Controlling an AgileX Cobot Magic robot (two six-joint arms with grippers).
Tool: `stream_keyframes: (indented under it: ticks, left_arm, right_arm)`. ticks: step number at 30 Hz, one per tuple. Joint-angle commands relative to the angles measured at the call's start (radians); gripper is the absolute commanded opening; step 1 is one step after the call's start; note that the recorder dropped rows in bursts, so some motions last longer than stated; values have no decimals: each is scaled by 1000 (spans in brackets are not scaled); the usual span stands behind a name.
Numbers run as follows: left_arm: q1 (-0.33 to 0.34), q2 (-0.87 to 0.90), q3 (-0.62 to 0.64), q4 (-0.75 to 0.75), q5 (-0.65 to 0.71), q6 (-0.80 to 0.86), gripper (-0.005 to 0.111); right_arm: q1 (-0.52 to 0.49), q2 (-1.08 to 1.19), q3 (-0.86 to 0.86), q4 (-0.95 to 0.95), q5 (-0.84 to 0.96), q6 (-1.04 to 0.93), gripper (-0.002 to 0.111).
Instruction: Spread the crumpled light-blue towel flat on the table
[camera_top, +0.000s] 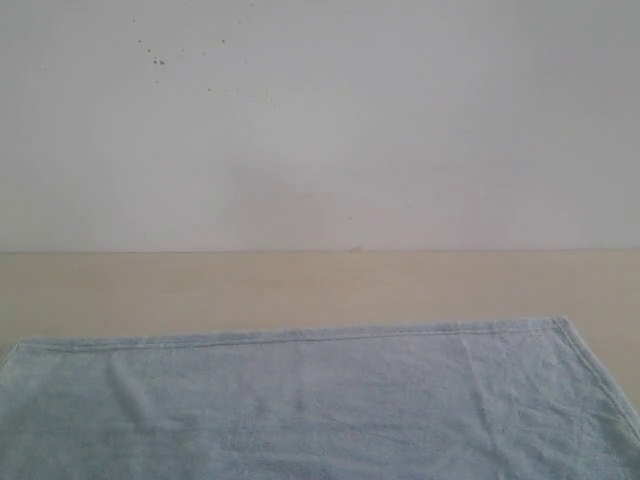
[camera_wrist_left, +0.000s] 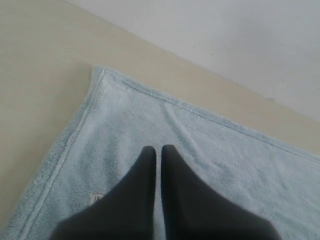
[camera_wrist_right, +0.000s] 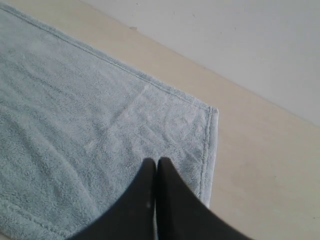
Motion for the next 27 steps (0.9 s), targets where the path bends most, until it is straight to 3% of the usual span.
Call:
stream_keyframes:
  ticks: [1,7,11,27]
  left_arm:
    - [-5,-1,4,0,-46,-2,4]
    - [-5,-1,4,50,-48,-2,4]
    - [-5,-1,4,68,-48,-2,4]
    - [-5,-1,4,77,-48,-2,4]
  right_arm:
    - [-3,0,0,-6,-3,8,0]
    - [-27,-34,0,-2,-26,2,0]
    - [-32,-34,0,-181,-7,-89,0]
    - [-32,-34,0,-184,-7,-86,0]
